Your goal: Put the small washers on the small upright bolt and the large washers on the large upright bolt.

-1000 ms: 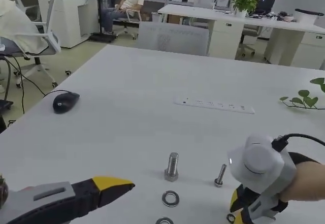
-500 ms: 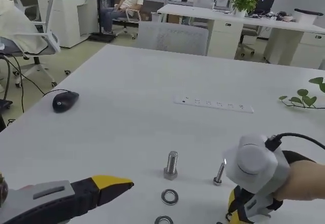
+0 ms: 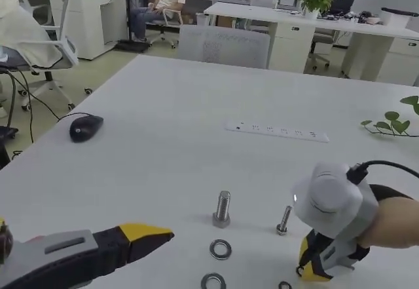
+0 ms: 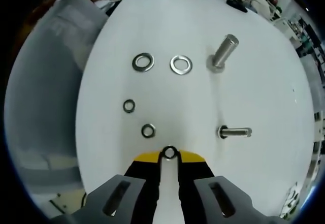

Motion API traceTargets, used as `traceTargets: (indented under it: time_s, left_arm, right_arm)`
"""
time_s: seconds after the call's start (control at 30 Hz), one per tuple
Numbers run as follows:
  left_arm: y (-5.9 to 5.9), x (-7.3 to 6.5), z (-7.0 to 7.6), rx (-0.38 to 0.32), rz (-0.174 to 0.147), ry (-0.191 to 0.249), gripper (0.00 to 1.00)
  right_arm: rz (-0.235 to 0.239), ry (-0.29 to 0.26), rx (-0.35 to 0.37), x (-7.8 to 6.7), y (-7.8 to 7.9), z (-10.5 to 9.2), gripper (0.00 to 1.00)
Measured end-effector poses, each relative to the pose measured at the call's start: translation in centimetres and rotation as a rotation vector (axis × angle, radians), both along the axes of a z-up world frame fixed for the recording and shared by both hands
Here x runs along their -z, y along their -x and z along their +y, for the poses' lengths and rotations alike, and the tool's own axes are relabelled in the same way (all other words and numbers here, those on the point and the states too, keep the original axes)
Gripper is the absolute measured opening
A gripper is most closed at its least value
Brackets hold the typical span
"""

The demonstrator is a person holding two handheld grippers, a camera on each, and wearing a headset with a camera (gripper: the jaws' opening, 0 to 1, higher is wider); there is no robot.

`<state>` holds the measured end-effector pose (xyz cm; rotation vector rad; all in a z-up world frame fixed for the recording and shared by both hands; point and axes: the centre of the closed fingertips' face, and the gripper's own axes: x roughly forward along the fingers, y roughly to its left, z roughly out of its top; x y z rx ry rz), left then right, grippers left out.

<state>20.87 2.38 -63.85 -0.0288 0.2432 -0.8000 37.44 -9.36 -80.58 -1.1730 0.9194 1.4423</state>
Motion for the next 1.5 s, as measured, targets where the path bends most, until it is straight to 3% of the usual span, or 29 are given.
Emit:
traceTargets:
  time_s: [0.2, 0.67, 0.77, 1.5]
  left_arm:
    - [-0.1, 0.0, -0.2, 0.004, 0.000, -0.003, 0.55]
    - [-0.2, 0.0, -0.1, 0.007, 0.000, -0.002, 0.55]
    - [-0.2, 0.0, -0.1, 0.007, 0.000, -0.001, 0.55]
    - [-0.5, 0.2, 0.6, -0.015, 0.010, 0.009, 0.55]
  right_arm:
    - [-0.029, -0.025, 0.006, -2.2, -1.2, 0.5, 0.12]
    - [-0.122, -0.061, 0.018, -5.9, -5.0, 2.4, 0.12]
    - [-0.128, -0.061, 0.018, -5.9, -5.6, 2.8, 0.12]
    - [-0.108, -0.022, 0.010, -3.9, -6.5, 3.5, 0.12]
